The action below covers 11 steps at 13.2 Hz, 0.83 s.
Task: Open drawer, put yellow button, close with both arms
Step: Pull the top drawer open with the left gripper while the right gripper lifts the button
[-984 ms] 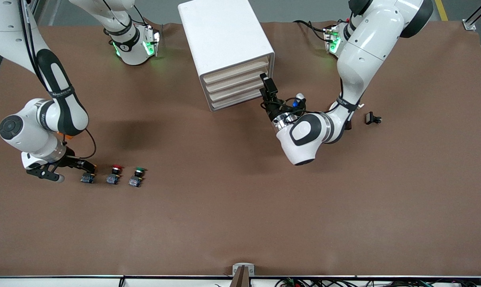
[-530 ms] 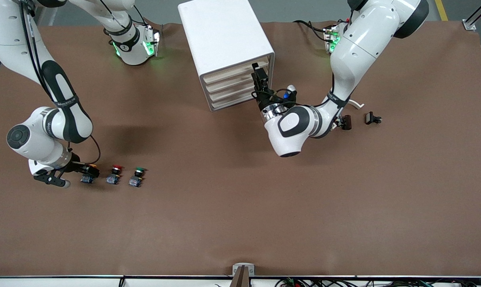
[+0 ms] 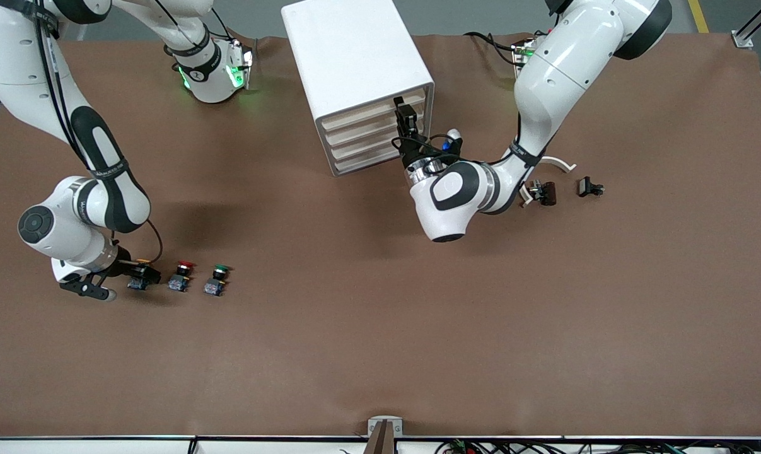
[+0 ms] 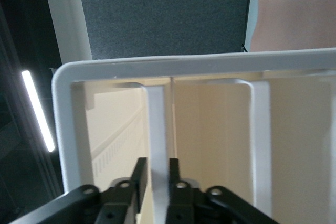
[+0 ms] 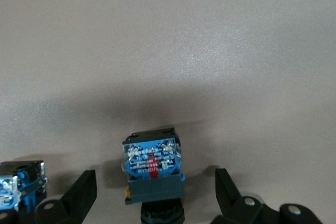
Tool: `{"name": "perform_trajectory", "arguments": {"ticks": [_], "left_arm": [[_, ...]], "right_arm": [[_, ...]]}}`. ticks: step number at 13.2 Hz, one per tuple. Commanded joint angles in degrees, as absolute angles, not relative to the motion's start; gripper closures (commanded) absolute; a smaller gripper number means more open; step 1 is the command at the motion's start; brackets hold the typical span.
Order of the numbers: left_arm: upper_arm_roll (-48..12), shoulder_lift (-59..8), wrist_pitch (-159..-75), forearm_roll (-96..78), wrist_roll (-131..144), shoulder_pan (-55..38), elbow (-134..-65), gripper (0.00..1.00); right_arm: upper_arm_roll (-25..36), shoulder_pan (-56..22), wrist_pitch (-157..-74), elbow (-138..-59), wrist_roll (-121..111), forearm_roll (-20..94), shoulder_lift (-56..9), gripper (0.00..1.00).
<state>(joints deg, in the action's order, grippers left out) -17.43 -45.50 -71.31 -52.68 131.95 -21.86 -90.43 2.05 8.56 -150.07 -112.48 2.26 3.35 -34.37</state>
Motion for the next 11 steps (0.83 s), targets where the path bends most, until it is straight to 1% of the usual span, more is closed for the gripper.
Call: {"name": "perform_trajectory", "arguments": {"ticks": [1, 5, 11], "left_arm": [[-17.14, -44.65, -70.49, -53.96, 132.63, -23.11, -90.88, 1.0], [-16.88, -45.18, -70.84, -53.7, 132.63, -22.85, -90.53, 1.0], [-14.77, -45.09, -71.1, -53.79, 133.06, -22.5, -89.56, 1.0]], "right_arm": [[1.85, 8.88, -149.85, -110.48, 1.76, 3.96, -35.95, 0.0], [1.85, 8.88, -149.85, -110.3, 1.76, 3.96, -36.39, 0.0], [1.85, 8.88, -149.85, -110.3, 1.67, 3.96, -36.56, 0.0]]}}
